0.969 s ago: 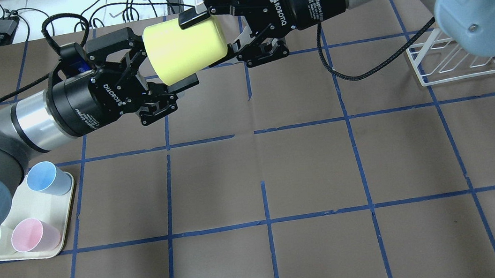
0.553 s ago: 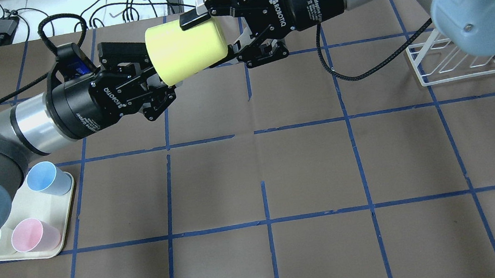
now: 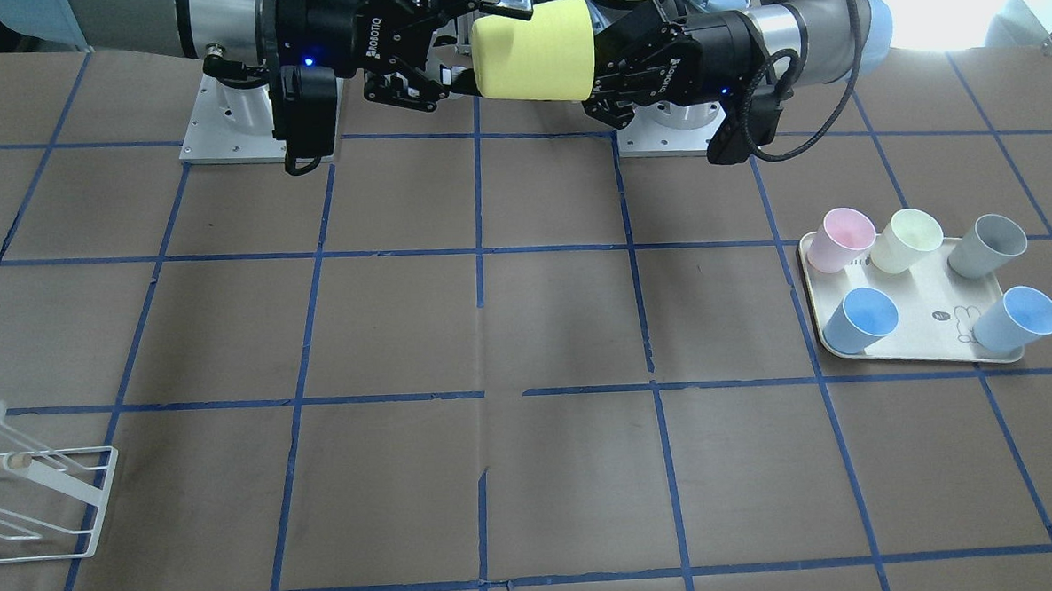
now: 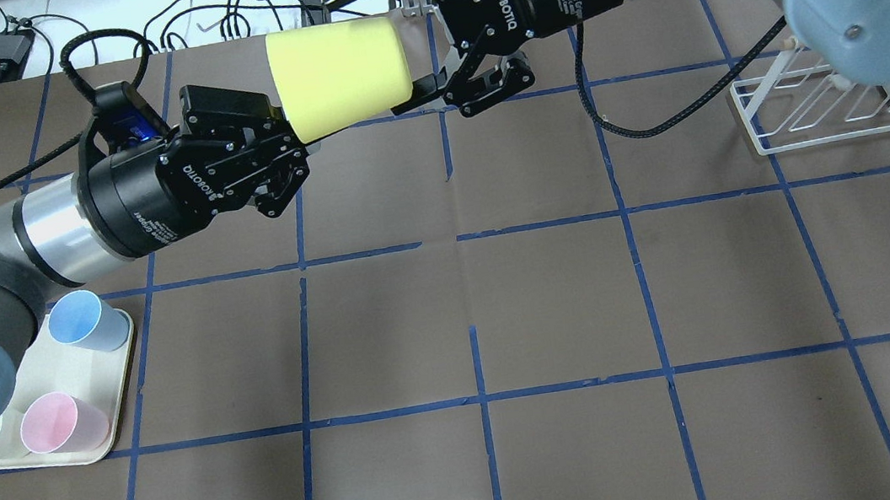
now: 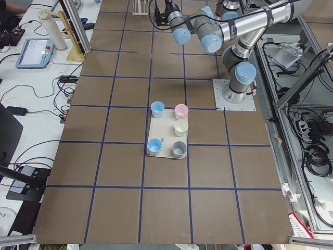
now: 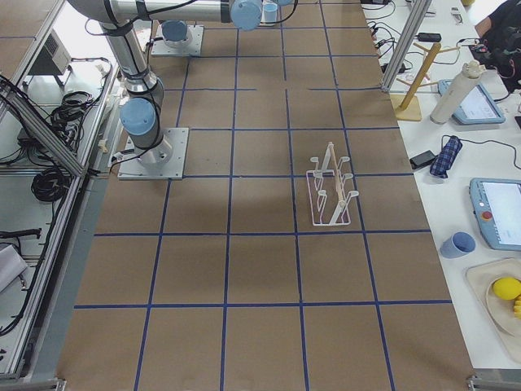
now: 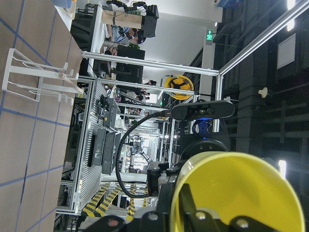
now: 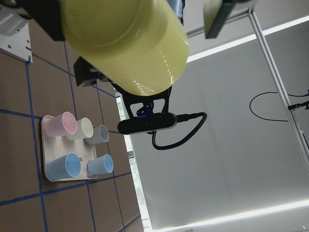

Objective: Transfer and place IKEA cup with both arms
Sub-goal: 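Close the left gripper on the cup while the right gripper releases and withdraws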

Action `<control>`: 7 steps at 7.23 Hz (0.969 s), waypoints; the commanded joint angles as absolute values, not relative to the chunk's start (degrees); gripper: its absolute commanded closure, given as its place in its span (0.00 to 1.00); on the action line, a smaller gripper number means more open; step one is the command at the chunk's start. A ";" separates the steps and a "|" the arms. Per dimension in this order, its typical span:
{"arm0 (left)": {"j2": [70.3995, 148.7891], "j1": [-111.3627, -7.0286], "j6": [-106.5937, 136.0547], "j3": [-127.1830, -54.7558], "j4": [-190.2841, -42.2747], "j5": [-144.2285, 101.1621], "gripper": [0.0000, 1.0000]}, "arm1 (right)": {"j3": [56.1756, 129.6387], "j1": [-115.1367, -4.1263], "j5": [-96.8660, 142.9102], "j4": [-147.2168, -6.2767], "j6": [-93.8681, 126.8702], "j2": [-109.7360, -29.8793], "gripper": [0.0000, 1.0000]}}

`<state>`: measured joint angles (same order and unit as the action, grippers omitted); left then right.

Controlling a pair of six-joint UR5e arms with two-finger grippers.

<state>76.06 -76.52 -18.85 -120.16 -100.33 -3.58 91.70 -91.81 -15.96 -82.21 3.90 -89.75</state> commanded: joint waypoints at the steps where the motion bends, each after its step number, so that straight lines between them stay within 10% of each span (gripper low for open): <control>1: 75.85 -76.38 -18.72 -120.15 -100.28 -3.52 1.00 | 89.04 -88.62 -20.46 -81.74 7.54 -89.39 0.00; 7: 76.90 -65.59 -18.63 -119.36 -94.58 24.10 1.00 | 86.57 -85.43 -58.19 -82.00 7.29 -91.14 0.00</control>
<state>76.64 -68.66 -18.45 -119.45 -96.60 15.63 86.64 -85.14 -48.57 -81.96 7.13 -90.42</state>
